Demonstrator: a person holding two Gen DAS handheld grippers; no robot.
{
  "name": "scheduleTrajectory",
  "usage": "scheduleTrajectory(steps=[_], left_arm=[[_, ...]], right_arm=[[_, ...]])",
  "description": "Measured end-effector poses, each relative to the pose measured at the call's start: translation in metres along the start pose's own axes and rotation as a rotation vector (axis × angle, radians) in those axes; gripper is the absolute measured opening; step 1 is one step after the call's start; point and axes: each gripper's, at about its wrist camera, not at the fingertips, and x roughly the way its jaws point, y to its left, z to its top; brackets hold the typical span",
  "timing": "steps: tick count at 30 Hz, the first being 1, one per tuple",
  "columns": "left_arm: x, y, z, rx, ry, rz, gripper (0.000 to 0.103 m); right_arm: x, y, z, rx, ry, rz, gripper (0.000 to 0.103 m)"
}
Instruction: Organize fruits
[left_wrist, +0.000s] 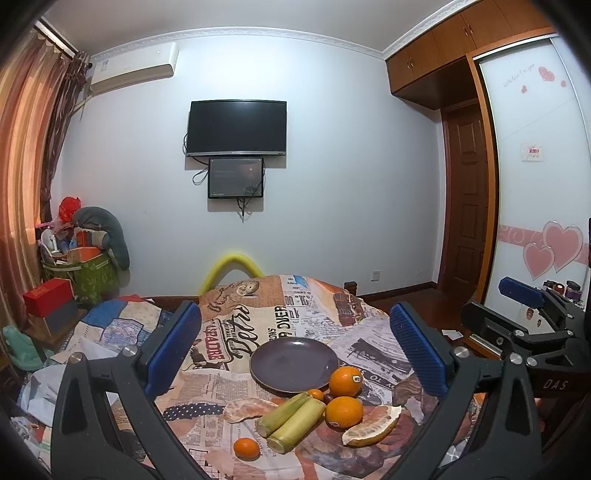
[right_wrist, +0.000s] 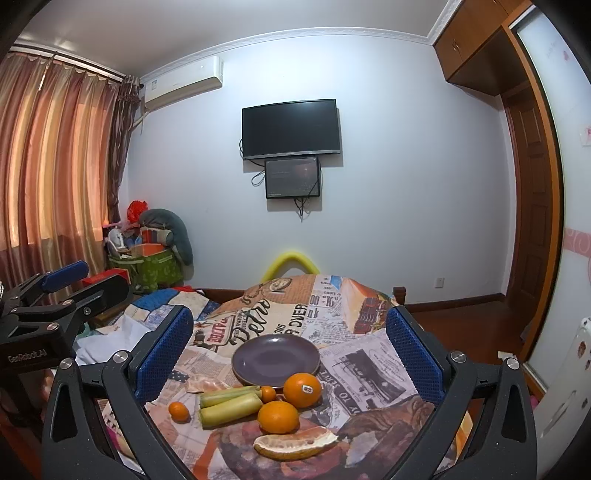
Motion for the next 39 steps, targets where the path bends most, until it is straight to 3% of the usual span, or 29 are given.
scheduleTrajectory(steps=[39], left_arm=[[0.0079,0.0076,-0.0058,-0.038,0.022,-0.018,0.103]], right_arm=[[-0.0055,0.001,0.0013,0.019,-0.007,0.005,0.103]])
